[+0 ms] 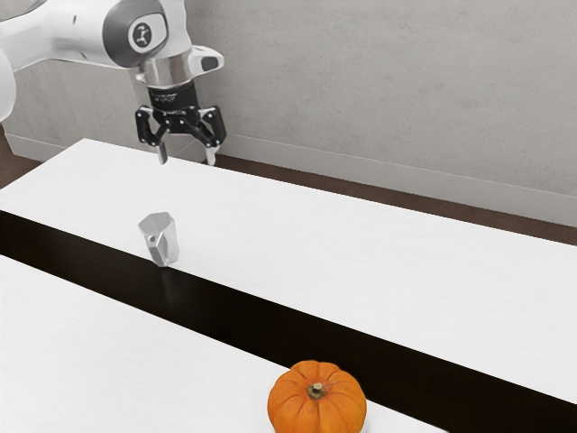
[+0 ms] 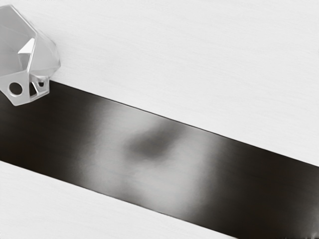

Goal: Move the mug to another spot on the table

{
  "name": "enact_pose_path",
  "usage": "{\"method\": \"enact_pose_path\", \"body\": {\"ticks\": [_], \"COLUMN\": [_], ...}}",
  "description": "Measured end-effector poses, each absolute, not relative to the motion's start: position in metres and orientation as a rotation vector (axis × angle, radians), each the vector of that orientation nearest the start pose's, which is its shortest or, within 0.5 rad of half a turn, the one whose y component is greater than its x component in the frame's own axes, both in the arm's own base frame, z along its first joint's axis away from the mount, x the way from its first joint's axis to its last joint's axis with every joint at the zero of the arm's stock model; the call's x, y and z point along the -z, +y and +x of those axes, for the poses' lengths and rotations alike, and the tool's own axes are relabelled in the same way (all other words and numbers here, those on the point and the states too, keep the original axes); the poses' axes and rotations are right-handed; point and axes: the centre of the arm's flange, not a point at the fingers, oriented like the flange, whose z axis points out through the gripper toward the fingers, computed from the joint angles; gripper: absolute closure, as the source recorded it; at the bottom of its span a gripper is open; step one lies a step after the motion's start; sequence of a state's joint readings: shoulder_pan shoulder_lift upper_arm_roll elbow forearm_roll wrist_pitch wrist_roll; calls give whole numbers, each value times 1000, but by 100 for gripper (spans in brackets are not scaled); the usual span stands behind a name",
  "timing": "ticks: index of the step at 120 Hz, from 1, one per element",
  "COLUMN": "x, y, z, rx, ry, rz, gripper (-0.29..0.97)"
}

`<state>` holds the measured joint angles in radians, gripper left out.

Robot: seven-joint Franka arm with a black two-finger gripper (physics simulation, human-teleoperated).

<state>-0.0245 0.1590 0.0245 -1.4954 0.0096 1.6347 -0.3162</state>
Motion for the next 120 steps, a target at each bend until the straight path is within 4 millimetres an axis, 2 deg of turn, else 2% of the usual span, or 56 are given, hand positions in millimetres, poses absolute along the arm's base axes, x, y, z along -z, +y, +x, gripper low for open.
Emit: {"method": "enact_pose_path", "body": {"ticks": [24,32,48,72,89,98,109,120], "x": [-575,-563,-535,-508,-468,-437,-402,-377], "y": [0,5,29,57,103,121,140,150], "z": [605,593,574,579,589,590,590,590], "rx": [-16,-50,-116,-58,-40,-66,-89,-89], "ry": [-427,-460,-632,-854,-1045,-1127,-1181,-1188], "rz": [-3091,-3082,-3027,-2939,-2879,-2875,-2869,-2871], "gripper": [0,0,0,0,0,0,0,0]}}
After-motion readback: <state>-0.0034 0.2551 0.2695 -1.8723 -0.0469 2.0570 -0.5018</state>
